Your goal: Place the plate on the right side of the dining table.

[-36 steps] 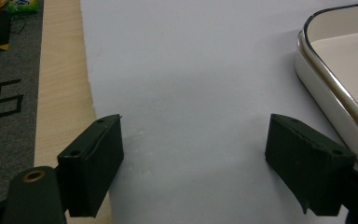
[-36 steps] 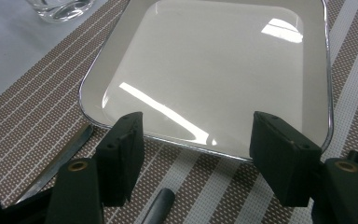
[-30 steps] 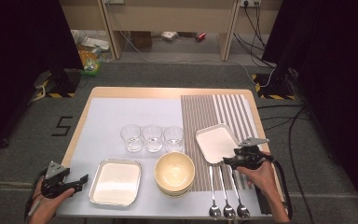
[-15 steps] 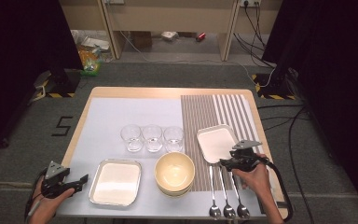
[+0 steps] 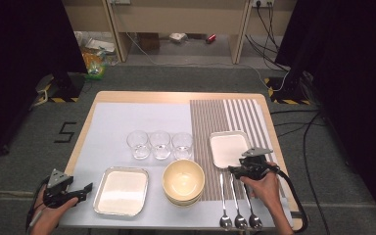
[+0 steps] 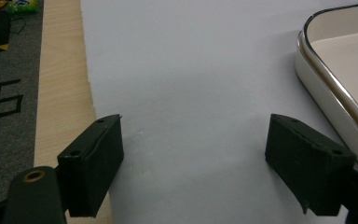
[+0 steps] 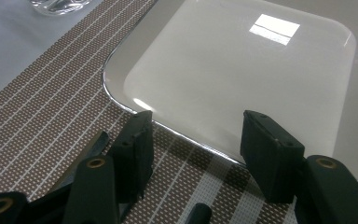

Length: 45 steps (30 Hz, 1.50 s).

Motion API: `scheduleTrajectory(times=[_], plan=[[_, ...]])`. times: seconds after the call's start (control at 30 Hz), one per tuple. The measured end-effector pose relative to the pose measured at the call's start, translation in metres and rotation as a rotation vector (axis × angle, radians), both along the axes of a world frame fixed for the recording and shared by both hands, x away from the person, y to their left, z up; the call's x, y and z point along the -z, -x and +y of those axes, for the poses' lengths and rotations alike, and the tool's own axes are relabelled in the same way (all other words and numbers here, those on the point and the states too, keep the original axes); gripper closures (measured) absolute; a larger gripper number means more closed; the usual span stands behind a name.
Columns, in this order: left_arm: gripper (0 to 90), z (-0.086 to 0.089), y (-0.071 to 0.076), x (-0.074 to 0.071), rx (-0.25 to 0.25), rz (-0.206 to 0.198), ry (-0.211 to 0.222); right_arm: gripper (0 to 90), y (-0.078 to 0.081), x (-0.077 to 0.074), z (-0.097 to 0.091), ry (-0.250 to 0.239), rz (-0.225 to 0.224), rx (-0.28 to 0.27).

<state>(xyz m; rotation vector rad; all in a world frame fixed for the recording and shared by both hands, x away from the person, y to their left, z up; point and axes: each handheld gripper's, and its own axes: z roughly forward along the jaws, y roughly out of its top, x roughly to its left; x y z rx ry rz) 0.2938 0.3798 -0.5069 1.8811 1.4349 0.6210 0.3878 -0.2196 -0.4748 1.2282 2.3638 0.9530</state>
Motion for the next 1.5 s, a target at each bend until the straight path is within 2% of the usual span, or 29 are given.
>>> scheduleTrajectory(times=[0.2, 0.27, 0.33, 0.37, 0.43, 0.6, 0.7, 0.73, 0.93, 1.33, 1.5], plan=[[18.3, 0.0, 0.0, 0.001, -0.003, -0.008, 0.002, 45.5, 0.001, 0.0, 0.0, -0.013, 0.014, -0.017], [18.3, 0.0, 0.0, 0.0, -0.002, -0.004, 0.001, 46.0, 0.003, -0.001, 0.0, -0.024, 0.033, -0.024], [18.3, 0.0, 0.0, 0.001, -0.004, -0.008, 0.002, 45.2, 0.003, -0.002, 0.0, -0.023, 0.026, -0.032], [18.3, 0.0, 0.0, 0.001, -0.003, -0.008, 0.002, 44.8, 0.003, -0.002, 0.0, -0.033, 0.036, -0.03], [18.3, 0.0, 0.0, 0.0, -0.001, -0.003, 0.0, 44.6, 0.002, -0.005, -0.002, -0.056, 0.02, -0.033], [18.3, -0.001, 0.0, 0.001, -0.005, -0.007, 0.001, 43.3, 0.0, -0.013, -0.006, -0.081, -0.003, -0.011], [18.2, 0.0, 0.0, 0.001, -0.004, -0.007, 0.0, 43.3, -0.004, -0.011, -0.007, -0.068, 0.0, 0.017], [18.2, 0.0, 0.0, -0.001, 0.004, 0.008, -0.002, 43.3, -0.006, -0.01, -0.008, -0.062, -0.002, 0.021], [18.2, 0.0, 0.0, 0.0, 0.003, 0.006, -0.003, 44.2, -0.011, -0.007, -0.014, -0.045, 0.005, 0.061], [18.1, 0.0, 0.0, 0.0, 0.003, 0.007, -0.008, 48.1, -0.01, -0.004, -0.017, -0.07, 0.025, 0.06], [18.1, 0.0, 0.0, 0.0, 0.001, 0.006, -0.005, 48.8, -0.008, -0.005, -0.018, -0.098, 0.053, 0.052]])
